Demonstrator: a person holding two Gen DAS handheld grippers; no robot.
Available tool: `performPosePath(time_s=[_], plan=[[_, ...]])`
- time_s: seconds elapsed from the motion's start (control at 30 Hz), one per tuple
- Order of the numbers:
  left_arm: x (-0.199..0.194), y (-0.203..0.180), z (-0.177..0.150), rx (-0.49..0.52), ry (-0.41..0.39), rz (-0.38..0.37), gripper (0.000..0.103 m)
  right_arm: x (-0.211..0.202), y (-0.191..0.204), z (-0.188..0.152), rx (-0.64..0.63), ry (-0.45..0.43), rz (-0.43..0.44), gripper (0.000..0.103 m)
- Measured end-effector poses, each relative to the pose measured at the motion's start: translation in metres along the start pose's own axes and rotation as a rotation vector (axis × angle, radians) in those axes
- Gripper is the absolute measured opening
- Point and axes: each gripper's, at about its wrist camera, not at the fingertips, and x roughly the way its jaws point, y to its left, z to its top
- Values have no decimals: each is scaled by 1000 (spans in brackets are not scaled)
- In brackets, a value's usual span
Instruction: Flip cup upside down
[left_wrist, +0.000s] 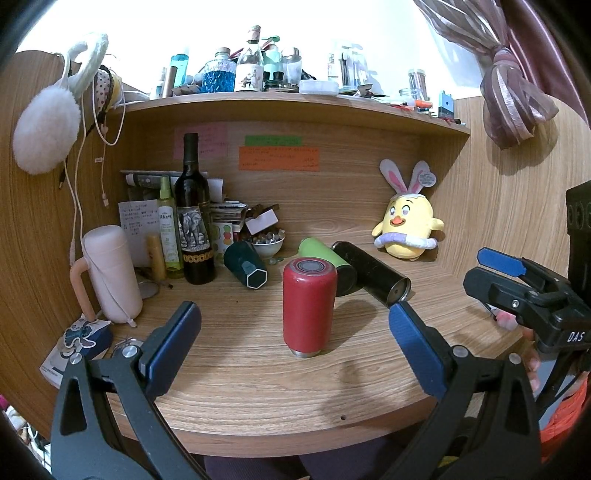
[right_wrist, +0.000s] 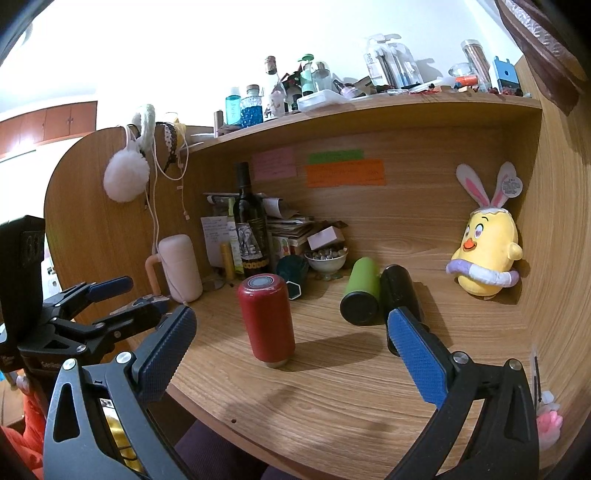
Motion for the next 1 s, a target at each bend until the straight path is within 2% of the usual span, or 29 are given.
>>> performPosePath(time_s=[0.73, 1.0], plan=[[-3, -3, 2, 1, -3, -9, 103, -1, 3, 1, -4, -2, 2, 103], [2, -1, 2, -14, 26, -39, 103, -1, 3, 2, -5, -2, 3, 103]])
